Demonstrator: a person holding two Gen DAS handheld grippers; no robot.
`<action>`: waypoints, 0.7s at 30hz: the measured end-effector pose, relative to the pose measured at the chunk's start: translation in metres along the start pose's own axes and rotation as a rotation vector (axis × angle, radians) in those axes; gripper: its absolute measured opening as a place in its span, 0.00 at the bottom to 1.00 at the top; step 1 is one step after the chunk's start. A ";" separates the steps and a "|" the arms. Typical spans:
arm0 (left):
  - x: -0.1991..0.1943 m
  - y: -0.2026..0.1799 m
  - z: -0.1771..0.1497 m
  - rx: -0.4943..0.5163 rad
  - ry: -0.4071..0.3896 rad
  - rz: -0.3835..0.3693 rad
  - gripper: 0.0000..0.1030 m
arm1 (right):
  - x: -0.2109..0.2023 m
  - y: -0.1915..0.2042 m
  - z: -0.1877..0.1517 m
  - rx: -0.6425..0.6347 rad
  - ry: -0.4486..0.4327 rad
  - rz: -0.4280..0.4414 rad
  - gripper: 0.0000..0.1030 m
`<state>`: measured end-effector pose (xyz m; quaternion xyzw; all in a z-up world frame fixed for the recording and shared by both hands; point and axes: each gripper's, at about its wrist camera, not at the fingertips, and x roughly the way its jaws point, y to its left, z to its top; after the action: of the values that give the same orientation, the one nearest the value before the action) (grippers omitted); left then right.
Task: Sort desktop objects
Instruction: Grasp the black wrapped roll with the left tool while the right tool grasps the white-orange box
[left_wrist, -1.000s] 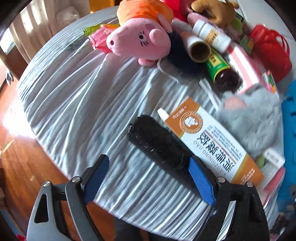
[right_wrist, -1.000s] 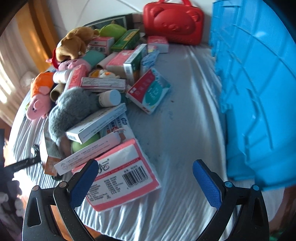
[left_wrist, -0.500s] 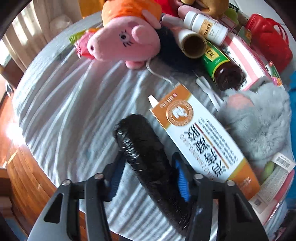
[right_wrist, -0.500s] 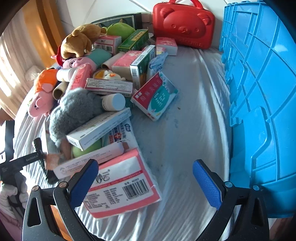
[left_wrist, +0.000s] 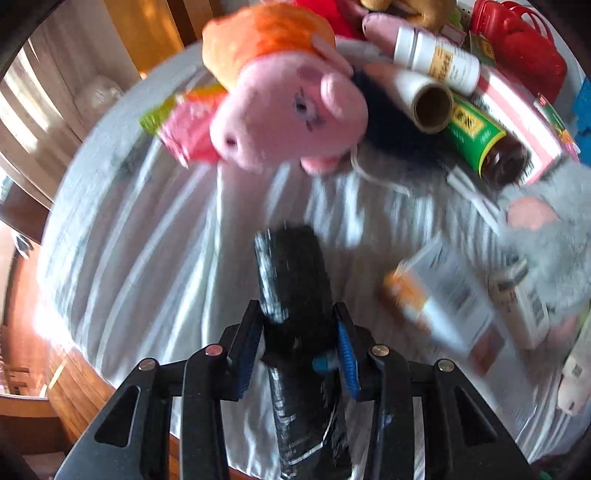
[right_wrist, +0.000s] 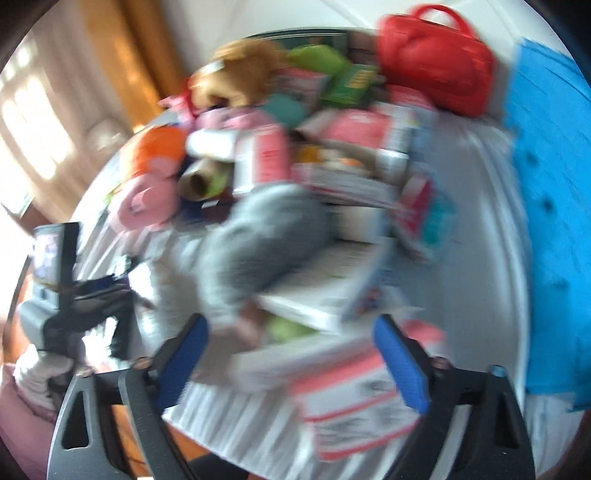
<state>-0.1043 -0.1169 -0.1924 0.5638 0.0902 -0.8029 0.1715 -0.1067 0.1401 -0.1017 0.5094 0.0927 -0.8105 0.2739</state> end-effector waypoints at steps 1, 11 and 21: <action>0.000 0.012 -0.008 -0.003 -0.032 -0.011 0.39 | 0.007 0.015 0.001 -0.029 0.014 0.025 0.74; 0.013 0.041 -0.016 0.001 -0.013 -0.059 0.78 | 0.079 0.086 -0.006 -0.184 0.174 0.051 0.60; 0.010 0.043 -0.022 0.058 -0.016 -0.105 0.33 | 0.115 0.110 -0.003 -0.240 0.194 0.041 0.34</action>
<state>-0.0724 -0.1511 -0.2075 0.5564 0.0946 -0.8176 0.1135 -0.0835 0.0095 -0.1898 0.5506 0.2045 -0.7349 0.3390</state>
